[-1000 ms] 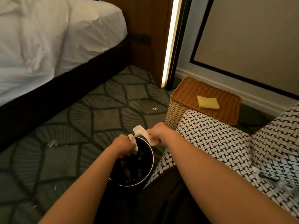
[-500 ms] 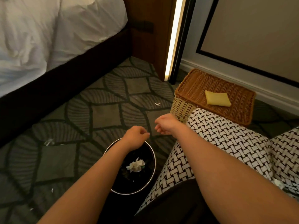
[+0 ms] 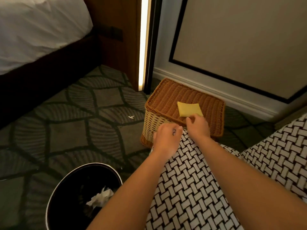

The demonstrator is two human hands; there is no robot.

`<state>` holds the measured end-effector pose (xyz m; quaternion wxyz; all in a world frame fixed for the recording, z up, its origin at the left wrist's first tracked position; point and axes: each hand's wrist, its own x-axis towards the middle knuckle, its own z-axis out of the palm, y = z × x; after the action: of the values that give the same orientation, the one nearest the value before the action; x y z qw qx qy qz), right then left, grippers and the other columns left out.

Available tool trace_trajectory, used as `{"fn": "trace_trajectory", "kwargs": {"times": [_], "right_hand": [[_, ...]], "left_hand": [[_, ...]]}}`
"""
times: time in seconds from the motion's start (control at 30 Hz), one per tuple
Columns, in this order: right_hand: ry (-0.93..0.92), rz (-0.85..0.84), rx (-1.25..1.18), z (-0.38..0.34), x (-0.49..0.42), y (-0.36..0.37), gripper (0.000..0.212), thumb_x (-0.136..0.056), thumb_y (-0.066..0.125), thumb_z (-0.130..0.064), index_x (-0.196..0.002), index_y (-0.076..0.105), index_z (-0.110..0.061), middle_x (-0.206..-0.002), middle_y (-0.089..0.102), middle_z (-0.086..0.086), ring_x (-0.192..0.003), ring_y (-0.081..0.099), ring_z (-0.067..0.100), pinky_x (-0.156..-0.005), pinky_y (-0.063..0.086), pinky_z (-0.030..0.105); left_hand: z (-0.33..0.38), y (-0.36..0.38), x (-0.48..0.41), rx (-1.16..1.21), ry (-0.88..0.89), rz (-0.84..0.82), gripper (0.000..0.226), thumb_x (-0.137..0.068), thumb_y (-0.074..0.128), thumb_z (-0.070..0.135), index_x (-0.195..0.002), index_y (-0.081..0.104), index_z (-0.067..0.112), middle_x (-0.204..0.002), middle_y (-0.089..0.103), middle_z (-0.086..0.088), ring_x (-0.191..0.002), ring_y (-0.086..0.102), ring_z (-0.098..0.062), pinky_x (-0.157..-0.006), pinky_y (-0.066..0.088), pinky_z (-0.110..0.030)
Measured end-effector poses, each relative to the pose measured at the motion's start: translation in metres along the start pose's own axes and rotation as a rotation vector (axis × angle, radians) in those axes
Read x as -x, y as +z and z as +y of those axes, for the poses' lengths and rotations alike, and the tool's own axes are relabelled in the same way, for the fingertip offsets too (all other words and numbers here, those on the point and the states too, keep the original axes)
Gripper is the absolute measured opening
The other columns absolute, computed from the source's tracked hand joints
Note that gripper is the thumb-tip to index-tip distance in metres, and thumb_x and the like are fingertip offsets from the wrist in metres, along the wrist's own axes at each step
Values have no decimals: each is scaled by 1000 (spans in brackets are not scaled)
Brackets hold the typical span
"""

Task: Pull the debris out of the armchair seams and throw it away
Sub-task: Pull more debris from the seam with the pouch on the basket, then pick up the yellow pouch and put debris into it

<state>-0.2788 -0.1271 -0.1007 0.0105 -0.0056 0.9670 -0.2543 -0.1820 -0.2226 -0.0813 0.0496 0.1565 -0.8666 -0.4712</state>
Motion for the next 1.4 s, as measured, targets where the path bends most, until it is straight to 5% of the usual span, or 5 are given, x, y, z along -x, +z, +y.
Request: {"fn": "trace_trajectory", "kwargs": {"times": [0.17,0.37,0.77,0.9,1.4], "right_hand": [[141,-7,-161,12,-41,13,40,-95,47,-27,-130,47,-9,-130,47,13,-115,48,29,-87,43,35],[174,17,9,35,-91,33,55,-94,46,-32,-141,30,-9,-147,28,14,-133,26,31,-106,27,39],[448,-43,-455,43,-129,52,42,-81,65,-28,-114,54,-5,-121,57,15,-114,51,35,-102,38,46],[448,-40,-582,39,-123,49,18,-81,58,-18,-98,61,-14,-107,63,9,-104,56,30,-99,40,42],[395,85,-1354,17,-43,3,29,-97,43,-10,-126,45,-13,-111,54,6,-90,57,17,-76,53,36]], "left_hand": [[1,13,-28,-331,-16,3,43,-95,31,50,-98,64,25,-96,64,4,-93,57,-18,-78,46,-37],[1,19,-38,-395,-7,40,47,-95,26,53,-91,64,26,-86,63,8,-79,52,-12,-68,36,-30],[-4,26,-50,-360,-72,80,46,-95,28,53,-80,62,25,-78,60,9,-73,48,-12,-70,33,-31],[-3,27,-49,-355,-67,83,45,-94,29,53,-79,61,25,-77,58,10,-74,49,-13,-71,36,-33],[7,28,-34,-540,7,82,42,-96,26,49,-106,56,21,-99,63,1,-94,56,-19,-81,45,-37]]}}
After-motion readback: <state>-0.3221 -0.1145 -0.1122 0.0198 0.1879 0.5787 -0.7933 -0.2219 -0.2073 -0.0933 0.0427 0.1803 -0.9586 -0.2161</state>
